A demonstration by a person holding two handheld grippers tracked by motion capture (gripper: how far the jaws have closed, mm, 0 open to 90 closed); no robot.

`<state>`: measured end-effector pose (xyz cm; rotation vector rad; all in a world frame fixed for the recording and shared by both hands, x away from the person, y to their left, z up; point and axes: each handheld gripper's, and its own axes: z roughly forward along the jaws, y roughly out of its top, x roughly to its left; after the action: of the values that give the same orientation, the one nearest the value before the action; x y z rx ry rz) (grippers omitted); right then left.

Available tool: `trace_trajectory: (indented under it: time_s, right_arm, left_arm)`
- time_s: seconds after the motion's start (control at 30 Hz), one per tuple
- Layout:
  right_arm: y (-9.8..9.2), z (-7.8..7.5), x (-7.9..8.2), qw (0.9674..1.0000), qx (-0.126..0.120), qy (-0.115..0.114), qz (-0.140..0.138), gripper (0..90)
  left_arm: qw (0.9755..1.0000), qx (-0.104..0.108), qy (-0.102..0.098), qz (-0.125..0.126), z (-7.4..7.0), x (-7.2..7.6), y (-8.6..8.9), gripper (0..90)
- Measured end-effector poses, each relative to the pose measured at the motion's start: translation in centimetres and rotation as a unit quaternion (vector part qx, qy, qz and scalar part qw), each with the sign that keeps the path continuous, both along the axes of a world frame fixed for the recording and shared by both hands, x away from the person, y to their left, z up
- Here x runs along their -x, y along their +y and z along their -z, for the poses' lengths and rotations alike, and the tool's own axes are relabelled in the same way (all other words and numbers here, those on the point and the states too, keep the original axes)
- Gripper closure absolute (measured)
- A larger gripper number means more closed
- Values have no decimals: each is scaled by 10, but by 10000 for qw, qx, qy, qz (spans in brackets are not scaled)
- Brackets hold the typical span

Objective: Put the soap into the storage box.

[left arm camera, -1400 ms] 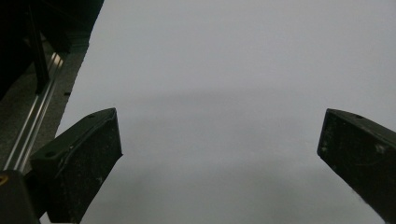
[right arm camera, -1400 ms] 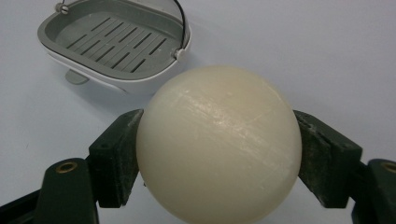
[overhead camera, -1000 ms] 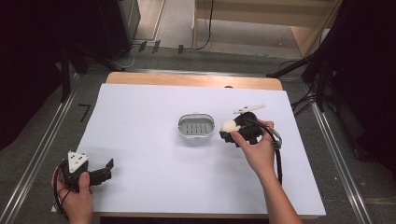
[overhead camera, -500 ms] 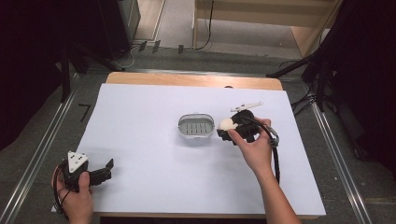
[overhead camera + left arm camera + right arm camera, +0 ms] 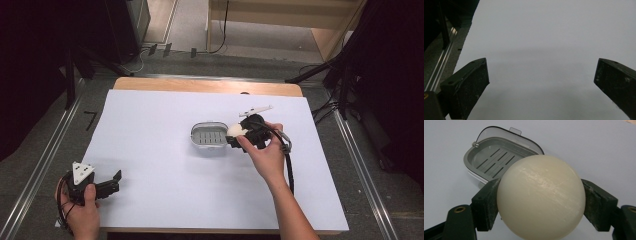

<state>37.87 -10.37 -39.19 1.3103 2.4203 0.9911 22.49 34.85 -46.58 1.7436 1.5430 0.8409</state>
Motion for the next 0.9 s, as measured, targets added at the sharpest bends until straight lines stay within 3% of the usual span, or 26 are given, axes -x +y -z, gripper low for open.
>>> trace_trajectory:
  time_s: [0.9]
  right_arm:
    - [52,4,-18,9995,-77,76,-297,244]
  left_arm:
    - [10000,65,-12,-11,0,0,1,1]
